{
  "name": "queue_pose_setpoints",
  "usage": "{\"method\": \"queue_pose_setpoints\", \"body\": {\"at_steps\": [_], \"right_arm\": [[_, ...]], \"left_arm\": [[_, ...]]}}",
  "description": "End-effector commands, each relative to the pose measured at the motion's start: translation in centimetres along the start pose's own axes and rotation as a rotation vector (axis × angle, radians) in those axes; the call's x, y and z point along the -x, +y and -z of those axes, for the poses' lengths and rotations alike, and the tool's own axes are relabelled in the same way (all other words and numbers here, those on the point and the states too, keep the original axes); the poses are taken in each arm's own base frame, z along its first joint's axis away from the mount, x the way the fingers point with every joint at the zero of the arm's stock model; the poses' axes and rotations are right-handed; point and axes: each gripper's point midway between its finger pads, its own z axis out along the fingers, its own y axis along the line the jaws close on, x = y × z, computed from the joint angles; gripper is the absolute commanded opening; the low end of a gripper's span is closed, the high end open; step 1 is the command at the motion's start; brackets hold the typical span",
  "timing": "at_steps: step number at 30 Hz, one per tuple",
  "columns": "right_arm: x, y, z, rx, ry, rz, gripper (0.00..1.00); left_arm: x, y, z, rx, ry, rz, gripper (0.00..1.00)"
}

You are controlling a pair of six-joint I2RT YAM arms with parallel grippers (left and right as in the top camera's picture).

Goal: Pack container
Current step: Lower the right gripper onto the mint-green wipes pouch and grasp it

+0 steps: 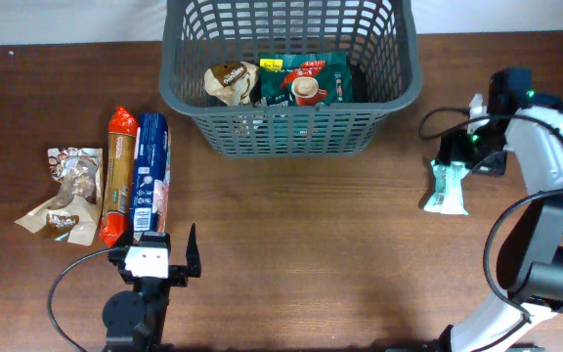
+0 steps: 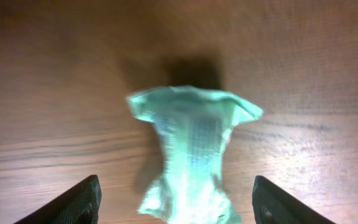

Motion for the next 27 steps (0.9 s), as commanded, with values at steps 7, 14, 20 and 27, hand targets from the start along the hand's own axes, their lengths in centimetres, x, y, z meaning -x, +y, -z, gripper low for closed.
{"method": "queue_pose_setpoints", "body": {"at_steps": [7, 14, 20, 27], "right_arm": [[-3.4, -2.3, -3.9, -0.087, 0.047, -0.045, 0.73], [-4.1, -2.3, -5.2, -0.087, 0.039, -0.105, 0.34], [-2.8, -2.3, -4.2, -0.083, -0.002, -0.104, 0.04], [5.8, -0.9, 9.6, -0.044, -0.335, -0.088, 0.04]], "left_arm": [[-0.1, 0.1, 0.0, 0.005, -0.001, 0.002, 0.99], [-0.1, 0.1, 0.0, 0.005, -0.001, 0.002, 0.99], [-0.1, 0.1, 0.0, 0.005, -0.001, 0.002, 0.99], [-0.1, 0.1, 0.0, 0.005, -0.001, 0.002, 0.99]]}}
